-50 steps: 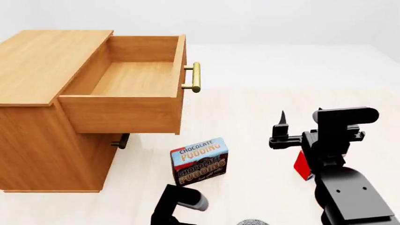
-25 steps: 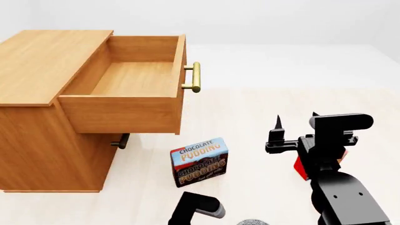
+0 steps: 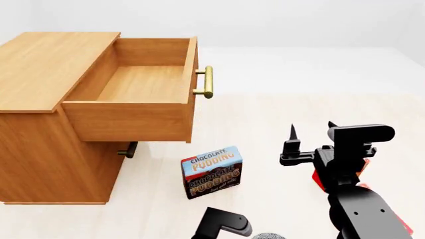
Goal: Put the bowl in the top drawer of the cabinet.
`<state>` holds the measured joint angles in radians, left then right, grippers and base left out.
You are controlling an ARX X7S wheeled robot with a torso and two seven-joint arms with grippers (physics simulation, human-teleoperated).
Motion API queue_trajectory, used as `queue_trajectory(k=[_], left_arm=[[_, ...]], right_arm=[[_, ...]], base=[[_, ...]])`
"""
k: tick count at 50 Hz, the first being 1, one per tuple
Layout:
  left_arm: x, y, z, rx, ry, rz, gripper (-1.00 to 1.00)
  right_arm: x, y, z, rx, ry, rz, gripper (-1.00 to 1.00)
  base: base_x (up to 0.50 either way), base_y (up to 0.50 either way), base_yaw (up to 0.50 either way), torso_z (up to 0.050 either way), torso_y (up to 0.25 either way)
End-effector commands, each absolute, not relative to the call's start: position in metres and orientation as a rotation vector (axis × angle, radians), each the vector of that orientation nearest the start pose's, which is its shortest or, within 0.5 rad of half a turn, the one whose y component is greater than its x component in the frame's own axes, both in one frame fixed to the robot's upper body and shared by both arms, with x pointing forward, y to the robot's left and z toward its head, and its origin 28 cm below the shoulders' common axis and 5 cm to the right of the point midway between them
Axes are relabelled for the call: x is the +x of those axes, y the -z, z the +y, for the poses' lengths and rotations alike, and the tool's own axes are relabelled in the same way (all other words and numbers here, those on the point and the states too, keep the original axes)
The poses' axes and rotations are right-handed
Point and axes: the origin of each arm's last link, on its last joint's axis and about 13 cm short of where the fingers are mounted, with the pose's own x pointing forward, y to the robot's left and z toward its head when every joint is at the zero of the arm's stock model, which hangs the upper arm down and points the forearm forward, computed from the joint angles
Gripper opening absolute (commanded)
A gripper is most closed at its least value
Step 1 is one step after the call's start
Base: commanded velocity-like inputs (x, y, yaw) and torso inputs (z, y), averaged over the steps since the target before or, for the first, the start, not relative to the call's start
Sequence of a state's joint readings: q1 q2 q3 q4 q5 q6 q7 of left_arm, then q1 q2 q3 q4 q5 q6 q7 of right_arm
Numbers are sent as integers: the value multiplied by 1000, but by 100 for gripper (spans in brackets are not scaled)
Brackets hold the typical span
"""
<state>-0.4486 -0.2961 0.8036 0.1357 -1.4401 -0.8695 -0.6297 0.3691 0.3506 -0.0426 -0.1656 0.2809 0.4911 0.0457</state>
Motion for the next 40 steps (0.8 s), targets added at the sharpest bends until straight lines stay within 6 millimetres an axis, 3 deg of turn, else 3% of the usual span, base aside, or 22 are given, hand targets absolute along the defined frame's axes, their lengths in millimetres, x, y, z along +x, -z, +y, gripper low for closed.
queue_trajectory(k=[1,27,28,40], left_arm=[[185,-60,107,-161,637,989,100],[181,-36,93,-88,593,1007,100],[181,-35,93,-84,594,1007,-100],[178,-42,89,-146,649,968,-100]], right_arm=[[278,-114,-164,-90,-22,-28,100],[275,-112,-165,-74,-33,-37,100],[275,-112,-165,-72,-33,-38,100],[273,-112,-164,-68,-43,-43,100]], base=[[0,0,0,0,0],[4,-3,-4,0,0],[0,-6,-7,0,0],[0,0,0,0,0]])
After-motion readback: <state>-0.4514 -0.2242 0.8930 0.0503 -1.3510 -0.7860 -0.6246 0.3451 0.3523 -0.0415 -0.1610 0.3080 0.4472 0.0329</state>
